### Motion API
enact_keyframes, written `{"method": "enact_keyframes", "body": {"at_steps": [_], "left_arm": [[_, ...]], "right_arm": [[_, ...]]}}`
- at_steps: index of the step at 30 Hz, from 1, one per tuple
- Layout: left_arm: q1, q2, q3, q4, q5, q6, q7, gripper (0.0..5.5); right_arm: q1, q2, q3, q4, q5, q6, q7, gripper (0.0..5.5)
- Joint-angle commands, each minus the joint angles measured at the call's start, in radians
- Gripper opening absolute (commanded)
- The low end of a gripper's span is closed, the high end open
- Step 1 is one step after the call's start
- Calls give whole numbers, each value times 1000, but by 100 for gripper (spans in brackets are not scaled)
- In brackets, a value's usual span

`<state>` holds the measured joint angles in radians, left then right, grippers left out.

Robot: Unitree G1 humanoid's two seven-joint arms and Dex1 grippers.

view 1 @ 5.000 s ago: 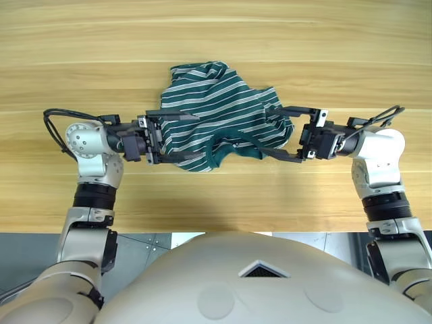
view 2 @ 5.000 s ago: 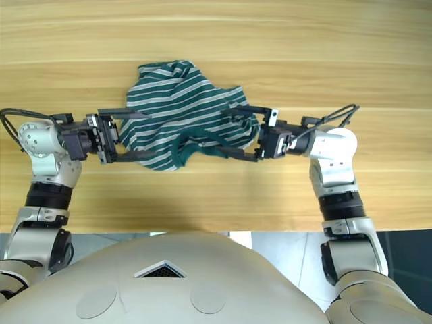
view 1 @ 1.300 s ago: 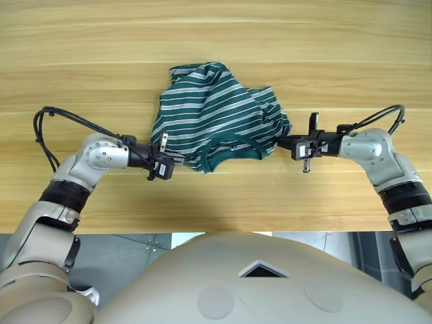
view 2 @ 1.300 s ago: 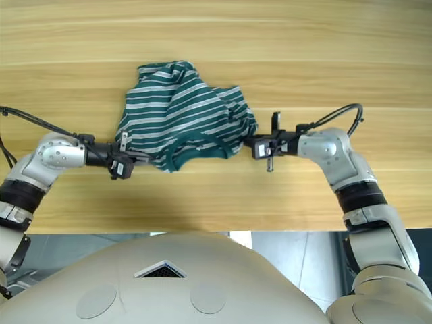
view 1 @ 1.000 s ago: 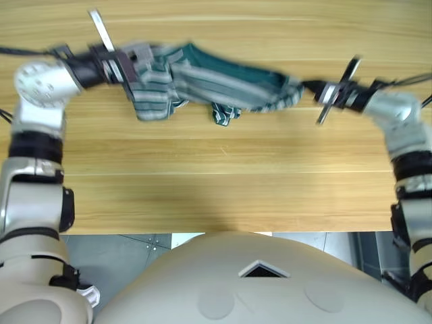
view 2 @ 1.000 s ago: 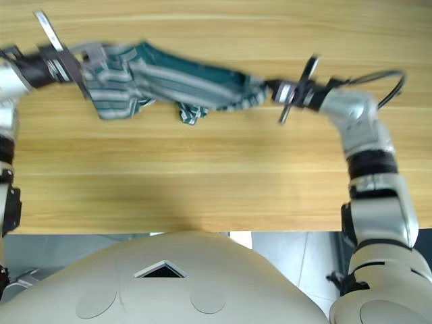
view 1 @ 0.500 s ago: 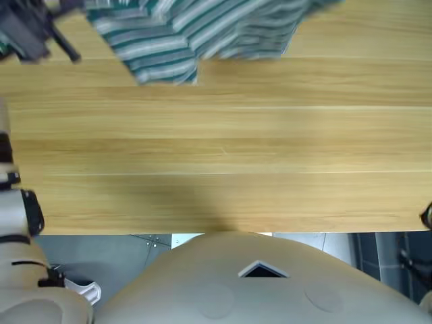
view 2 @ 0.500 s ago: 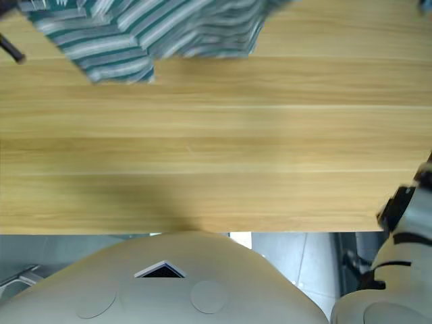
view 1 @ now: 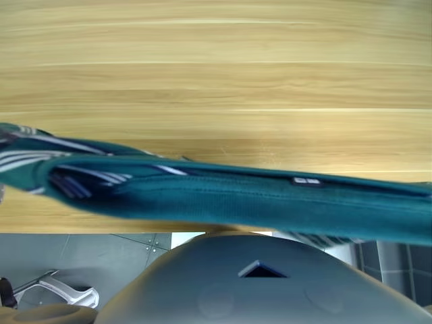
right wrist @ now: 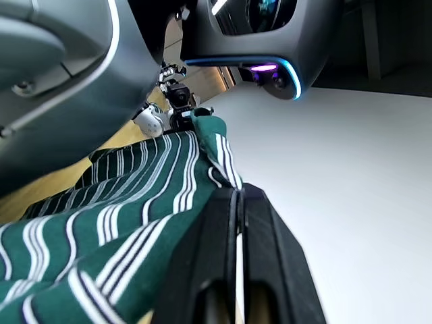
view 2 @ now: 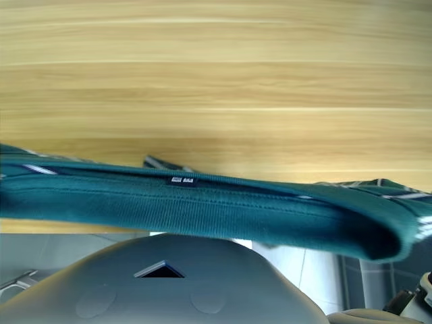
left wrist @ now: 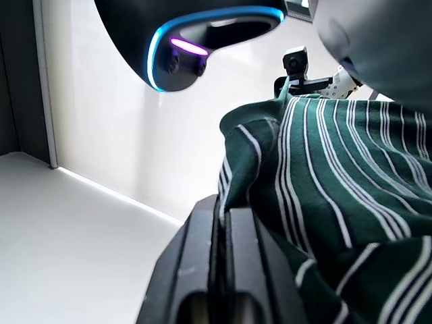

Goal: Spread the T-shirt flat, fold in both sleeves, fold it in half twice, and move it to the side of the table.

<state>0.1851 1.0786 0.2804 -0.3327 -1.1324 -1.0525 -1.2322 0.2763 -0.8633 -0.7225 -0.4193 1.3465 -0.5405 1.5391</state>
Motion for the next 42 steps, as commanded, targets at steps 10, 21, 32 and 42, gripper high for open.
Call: {"method": "enact_keyframes", "body": {"at_steps": [10,21,32,42], "left_arm": [[-1170,-350,-460,1094,736,470,-2,4],[-1730,-488,-578,1679,1258,803,1197,4],[-1530,-408,-427,1690,1305,613,1321,4],[-804,-444,-512,1539,1239,32,305,4]], "right_arm": [[-1073,101,684,1014,-979,159,-302,0],[-1826,156,1042,1707,-1745,324,-1684,0],[-1629,72,1010,1743,-1809,89,-1825,0],[-727,44,1102,1117,-1228,-305,-609,0]]}}
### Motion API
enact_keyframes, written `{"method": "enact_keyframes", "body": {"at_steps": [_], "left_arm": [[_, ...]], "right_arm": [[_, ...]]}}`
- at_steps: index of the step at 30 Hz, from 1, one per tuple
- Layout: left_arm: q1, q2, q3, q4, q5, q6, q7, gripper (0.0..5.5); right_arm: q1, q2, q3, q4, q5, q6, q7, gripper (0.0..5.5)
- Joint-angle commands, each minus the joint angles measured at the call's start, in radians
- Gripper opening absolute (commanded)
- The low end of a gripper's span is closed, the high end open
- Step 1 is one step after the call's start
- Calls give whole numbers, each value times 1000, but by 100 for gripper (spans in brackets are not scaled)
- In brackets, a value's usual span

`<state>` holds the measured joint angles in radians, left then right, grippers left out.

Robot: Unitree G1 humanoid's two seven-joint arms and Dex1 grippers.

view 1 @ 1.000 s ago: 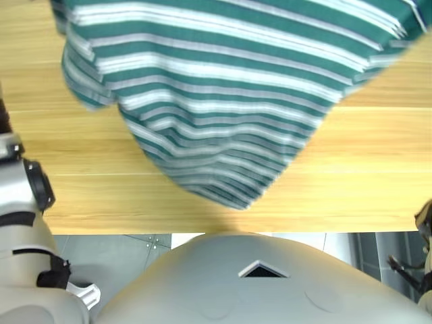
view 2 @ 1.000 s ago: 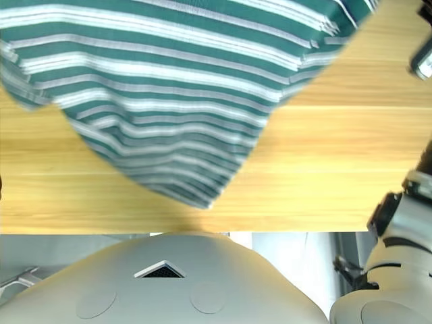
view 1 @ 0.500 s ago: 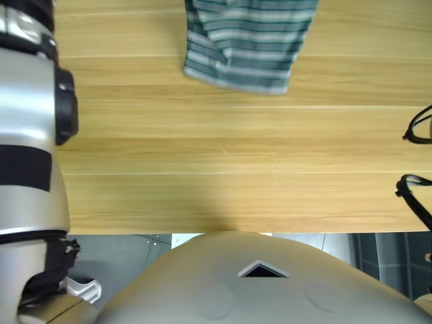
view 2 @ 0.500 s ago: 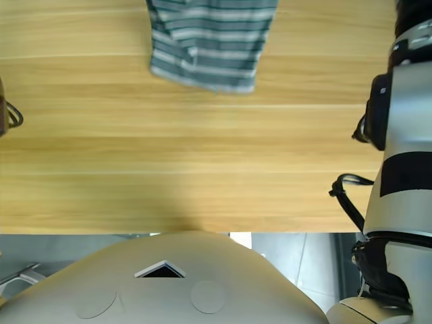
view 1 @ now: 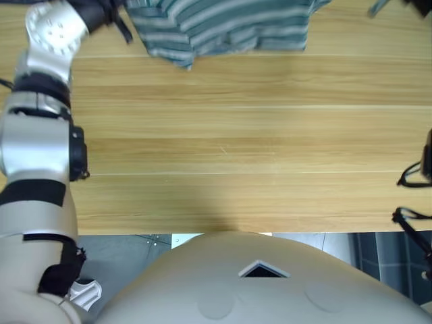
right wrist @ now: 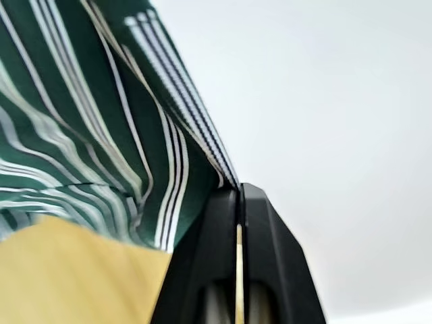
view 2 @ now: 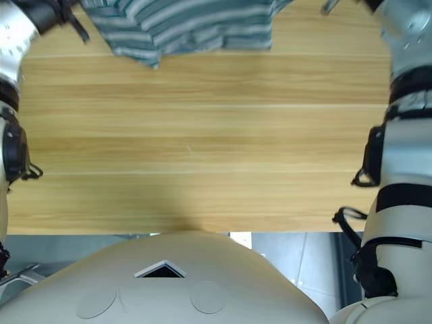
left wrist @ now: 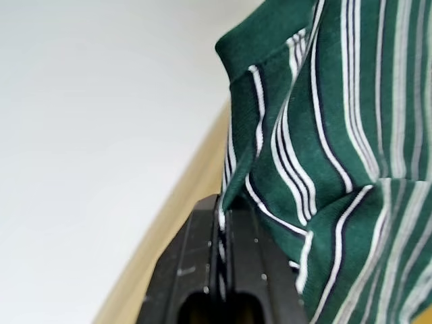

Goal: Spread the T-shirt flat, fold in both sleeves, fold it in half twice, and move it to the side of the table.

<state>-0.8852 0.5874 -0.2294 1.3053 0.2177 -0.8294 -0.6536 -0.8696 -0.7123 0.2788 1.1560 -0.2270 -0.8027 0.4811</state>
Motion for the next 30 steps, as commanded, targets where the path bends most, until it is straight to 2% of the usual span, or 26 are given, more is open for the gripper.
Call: {"method": "enact_keyframes", "body": {"at_steps": [1,4,9,13,14,21,24,26,28,30], "left_arm": [[307,47,6,-137,-145,-223,-305,4],[403,59,5,-328,-288,-252,-411,4],[572,137,-52,-680,-413,-209,-520,4],[691,204,-90,-867,-406,-146,-555,0],[720,218,-101,-914,-401,-131,-560,28],[813,258,-154,-1005,-302,-74,-568,134],[832,278,-151,-1029,-308,-65,-565,177],[833,283,-140,-1018,-303,-62,-551,209],[833,287,-133,-1014,-316,-68,-547,240],[848,310,-120,-1068,-431,-75,-578,274]], "right_arm": [[482,-141,101,-574,426,-12,510,0],[571,-201,60,-792,590,88,659,0],[677,-247,18,-969,642,224,749,0],[766,-277,-28,-1069,642,295,776,73],[796,-286,-32,-1094,634,311,781,89],[923,-275,0,-1117,501,376,798,214],[966,-290,-46,-1143,528,374,797,261],[933,-268,-80,-1119,505,369,754,295],[850,-226,-90,-1030,389,361,660,331],[797,-188,-86,-960,331,343,620,368]]}}
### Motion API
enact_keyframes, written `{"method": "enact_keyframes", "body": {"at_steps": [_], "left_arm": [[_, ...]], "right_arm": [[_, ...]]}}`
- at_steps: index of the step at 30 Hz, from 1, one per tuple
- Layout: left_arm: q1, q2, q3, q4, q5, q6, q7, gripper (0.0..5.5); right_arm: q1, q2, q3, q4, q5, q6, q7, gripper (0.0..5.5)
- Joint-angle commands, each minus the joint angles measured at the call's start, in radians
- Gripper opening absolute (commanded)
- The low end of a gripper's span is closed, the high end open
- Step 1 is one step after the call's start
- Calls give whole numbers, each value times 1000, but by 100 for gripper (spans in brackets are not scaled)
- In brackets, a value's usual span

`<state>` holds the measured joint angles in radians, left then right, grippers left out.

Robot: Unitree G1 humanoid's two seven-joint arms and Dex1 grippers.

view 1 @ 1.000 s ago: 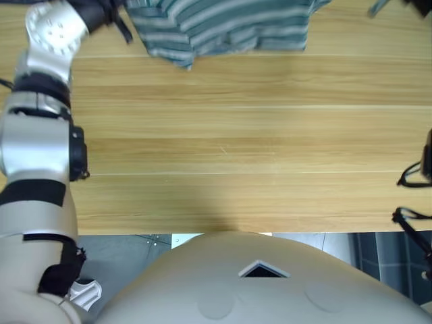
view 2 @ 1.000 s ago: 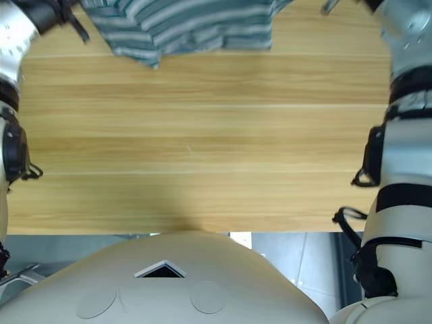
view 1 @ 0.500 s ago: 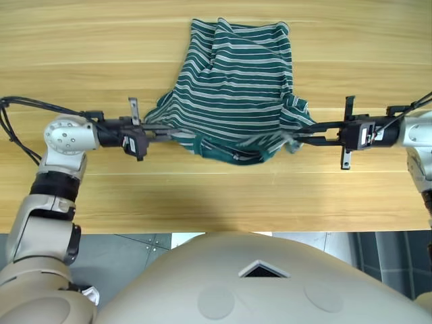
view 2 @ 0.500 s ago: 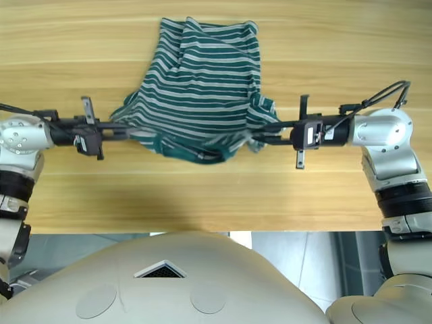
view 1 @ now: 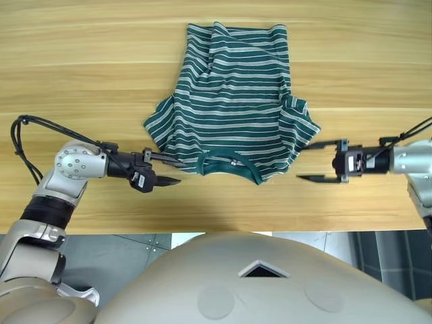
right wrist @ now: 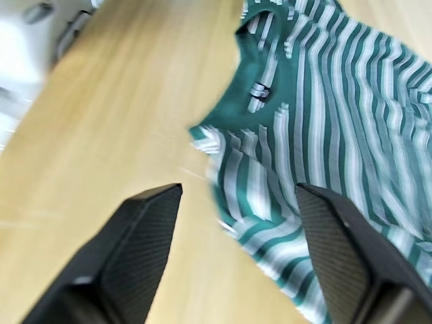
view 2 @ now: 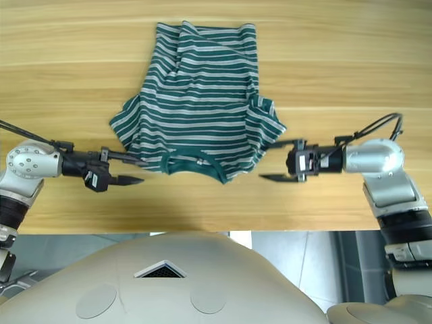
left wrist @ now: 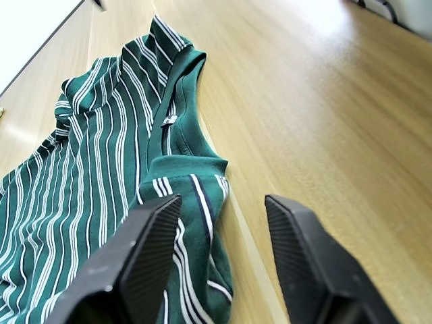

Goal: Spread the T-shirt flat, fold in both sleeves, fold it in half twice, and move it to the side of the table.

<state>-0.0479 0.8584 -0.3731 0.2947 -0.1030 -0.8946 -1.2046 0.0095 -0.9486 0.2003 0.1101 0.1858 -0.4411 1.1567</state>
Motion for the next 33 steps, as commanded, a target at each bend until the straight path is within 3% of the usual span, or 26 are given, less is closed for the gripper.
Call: {"method": "enact_keyframes", "body": {"at_steps": [1,3,8,15,21,25,33], "left_arm": [[16,51,33,-89,-183,-10,-46,284],[24,70,54,-146,-321,4,-91,307],[-56,12,147,-59,-538,85,-221,230],[-240,-119,185,338,-292,17,-189,120],[-344,-168,178,557,-12,-91,-19,5],[-369,-178,181,593,37,-113,23,0],[-401,-184,134,689,208,-131,131,0]], "right_arm": [[-96,57,-9,106,-94,-30,-65,372],[-125,67,-24,137,-105,-47,-81,372],[-213,98,-17,255,-216,-80,-167,303],[-245,115,7,349,-319,-128,-227,182],[-262,127,27,409,-368,-155,-248,58],[-277,133,35,443,-383,-171,-258,3],[-297,158,62,476,-403,-192,-257,3]]}}
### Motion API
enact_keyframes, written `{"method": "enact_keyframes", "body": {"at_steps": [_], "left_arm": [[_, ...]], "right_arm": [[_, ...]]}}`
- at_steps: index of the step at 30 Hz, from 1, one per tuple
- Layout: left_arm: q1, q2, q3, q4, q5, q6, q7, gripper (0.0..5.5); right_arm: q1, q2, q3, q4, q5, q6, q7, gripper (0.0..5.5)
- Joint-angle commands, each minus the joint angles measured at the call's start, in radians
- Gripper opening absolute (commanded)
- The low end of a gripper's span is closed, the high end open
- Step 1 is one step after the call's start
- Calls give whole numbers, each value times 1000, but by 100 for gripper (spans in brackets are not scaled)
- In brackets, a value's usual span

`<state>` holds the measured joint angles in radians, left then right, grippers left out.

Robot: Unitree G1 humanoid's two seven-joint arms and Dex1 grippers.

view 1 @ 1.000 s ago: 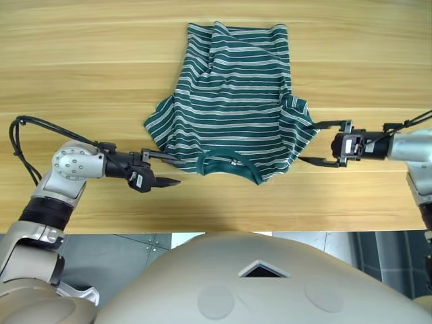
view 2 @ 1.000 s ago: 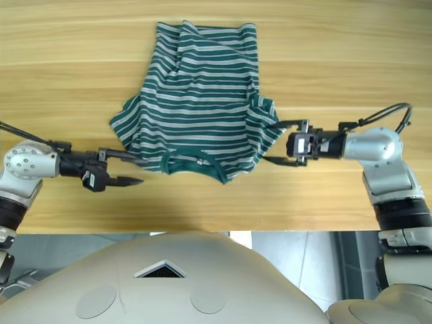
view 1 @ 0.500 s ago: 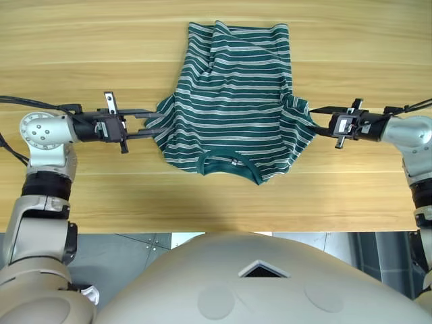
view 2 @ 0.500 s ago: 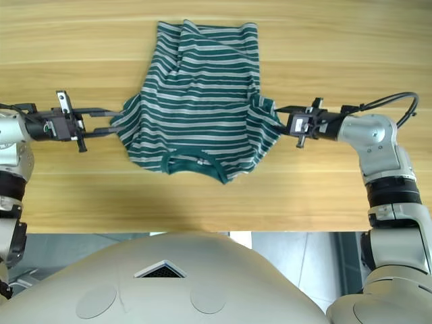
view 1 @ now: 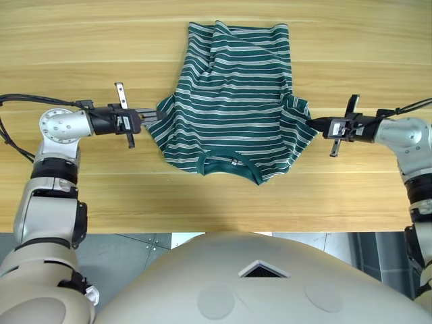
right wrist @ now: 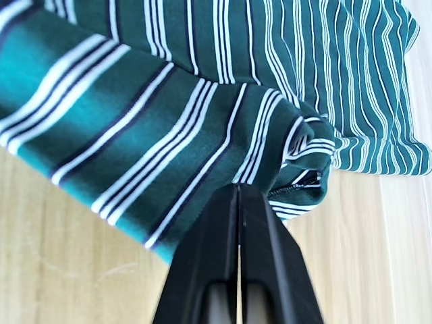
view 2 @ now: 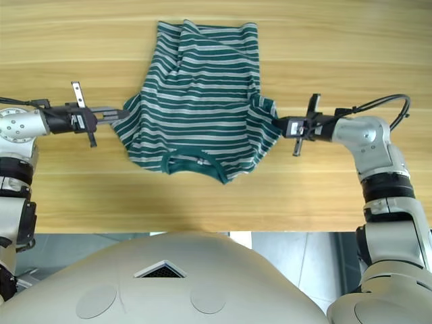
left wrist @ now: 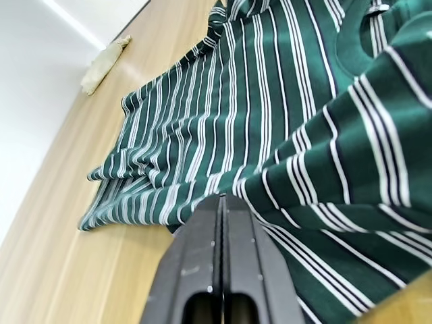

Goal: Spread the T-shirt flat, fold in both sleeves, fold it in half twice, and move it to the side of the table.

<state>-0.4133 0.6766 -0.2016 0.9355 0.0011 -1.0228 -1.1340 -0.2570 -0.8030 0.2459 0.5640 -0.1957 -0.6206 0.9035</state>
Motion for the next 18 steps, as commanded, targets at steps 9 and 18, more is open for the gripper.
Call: {"method": "enact_keyframes", "body": {"at_steps": [9,18], "left_arm": [[-88,20,-159,127,388,-3,257,0],[-73,88,-258,96,541,-4,403,0]], "right_arm": [[-42,12,58,78,-89,6,-28,3],[-62,-31,89,215,-209,58,-152,3]]}}
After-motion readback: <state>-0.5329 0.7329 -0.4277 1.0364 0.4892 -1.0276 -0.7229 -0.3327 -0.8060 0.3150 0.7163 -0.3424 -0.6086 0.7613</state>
